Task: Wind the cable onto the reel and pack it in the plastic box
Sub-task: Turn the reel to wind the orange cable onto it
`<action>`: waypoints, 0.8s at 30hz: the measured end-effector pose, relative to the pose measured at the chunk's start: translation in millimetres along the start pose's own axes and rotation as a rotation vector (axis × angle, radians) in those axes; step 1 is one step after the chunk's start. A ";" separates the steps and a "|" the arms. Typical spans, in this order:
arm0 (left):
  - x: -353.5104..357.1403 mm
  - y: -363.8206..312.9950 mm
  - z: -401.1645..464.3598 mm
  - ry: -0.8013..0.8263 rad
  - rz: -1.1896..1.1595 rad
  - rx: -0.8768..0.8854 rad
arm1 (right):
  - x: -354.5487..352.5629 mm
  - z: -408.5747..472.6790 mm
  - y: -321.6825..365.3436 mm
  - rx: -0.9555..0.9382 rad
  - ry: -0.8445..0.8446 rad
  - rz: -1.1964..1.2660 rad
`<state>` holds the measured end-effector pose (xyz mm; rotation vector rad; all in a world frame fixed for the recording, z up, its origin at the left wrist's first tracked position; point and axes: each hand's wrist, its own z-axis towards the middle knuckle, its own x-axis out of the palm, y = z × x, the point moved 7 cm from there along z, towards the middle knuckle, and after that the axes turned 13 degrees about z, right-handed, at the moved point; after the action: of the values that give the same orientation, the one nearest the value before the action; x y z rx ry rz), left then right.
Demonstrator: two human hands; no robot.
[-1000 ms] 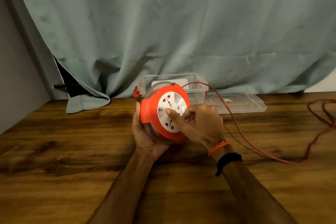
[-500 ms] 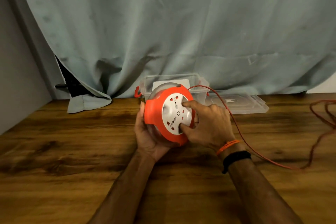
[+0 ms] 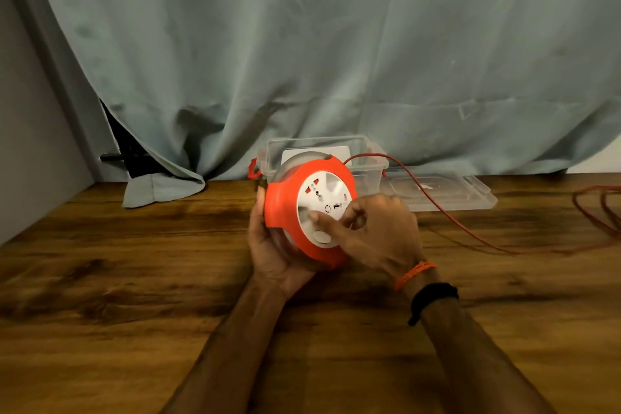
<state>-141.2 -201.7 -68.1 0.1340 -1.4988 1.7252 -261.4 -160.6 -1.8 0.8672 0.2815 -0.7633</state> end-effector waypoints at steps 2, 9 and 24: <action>-1.6 0.4 0.7 -0.006 -0.010 -0.010 | -9.5 4.1 -1.7 -0.090 0.050 0.081; -5.3 2.0 0.4 -0.023 -0.006 -0.015 | -5.5 3.7 3.8 -0.225 0.239 -0.079; 0.8 -0.7 -0.3 0.014 0.006 0.011 | 2.8 -4.5 -3.5 -0.090 0.004 -0.260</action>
<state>-141.2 -201.0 -67.1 0.1226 -1.4809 1.7360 -261.6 -159.9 -8.1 0.7549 0.4342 -0.9824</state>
